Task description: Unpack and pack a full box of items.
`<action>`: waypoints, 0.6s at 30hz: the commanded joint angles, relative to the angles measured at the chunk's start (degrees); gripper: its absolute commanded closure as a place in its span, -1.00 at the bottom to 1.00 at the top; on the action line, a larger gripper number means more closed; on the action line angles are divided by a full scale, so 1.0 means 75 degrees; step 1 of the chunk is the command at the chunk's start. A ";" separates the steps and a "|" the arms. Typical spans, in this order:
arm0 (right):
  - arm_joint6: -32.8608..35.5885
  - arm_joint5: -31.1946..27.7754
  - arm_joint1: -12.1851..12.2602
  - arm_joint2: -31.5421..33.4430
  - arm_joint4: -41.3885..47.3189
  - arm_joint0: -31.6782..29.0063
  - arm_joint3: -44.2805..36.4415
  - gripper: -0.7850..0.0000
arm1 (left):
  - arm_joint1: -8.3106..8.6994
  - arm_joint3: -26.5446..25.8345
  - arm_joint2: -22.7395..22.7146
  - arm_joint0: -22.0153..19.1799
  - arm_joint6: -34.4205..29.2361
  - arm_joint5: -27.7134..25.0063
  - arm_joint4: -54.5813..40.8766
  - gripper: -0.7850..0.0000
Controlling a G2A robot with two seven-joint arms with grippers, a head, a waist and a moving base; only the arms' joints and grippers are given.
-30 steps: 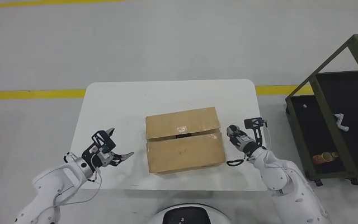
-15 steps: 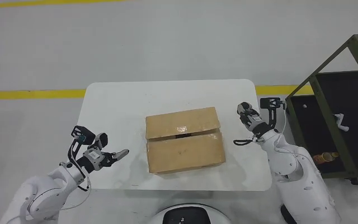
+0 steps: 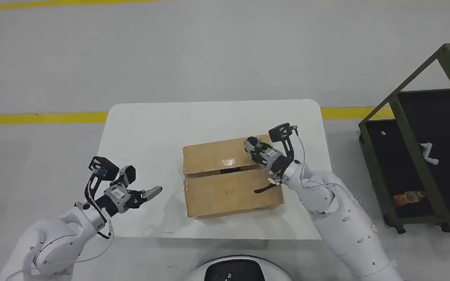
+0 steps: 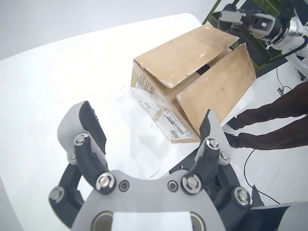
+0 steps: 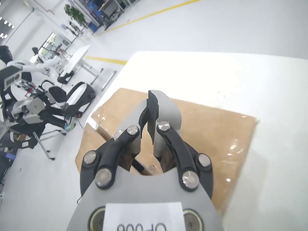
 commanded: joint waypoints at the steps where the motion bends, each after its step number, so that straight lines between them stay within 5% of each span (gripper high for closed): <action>1: -0.0056 -0.0052 -0.0021 -0.0119 -0.0107 -0.0015 0.0147 1.00 | 0.0000 0.0000 0.0000 0.0000 0.0000 0.0000 0.0000 -1.00; 9: -0.0207 -0.0277 -0.0015 -0.0351 -0.1227 -0.0111 0.0378 1.00 | -0.0034 0.0175 0.0274 -0.0043 0.0005 0.0298 -0.0137 -1.00; 18: -0.0303 -0.0287 -0.0012 -0.0326 -0.1648 -0.0221 0.0336 1.00 | -0.0160 0.1153 0.1484 -0.1088 -0.0656 0.1182 -0.0863 -1.00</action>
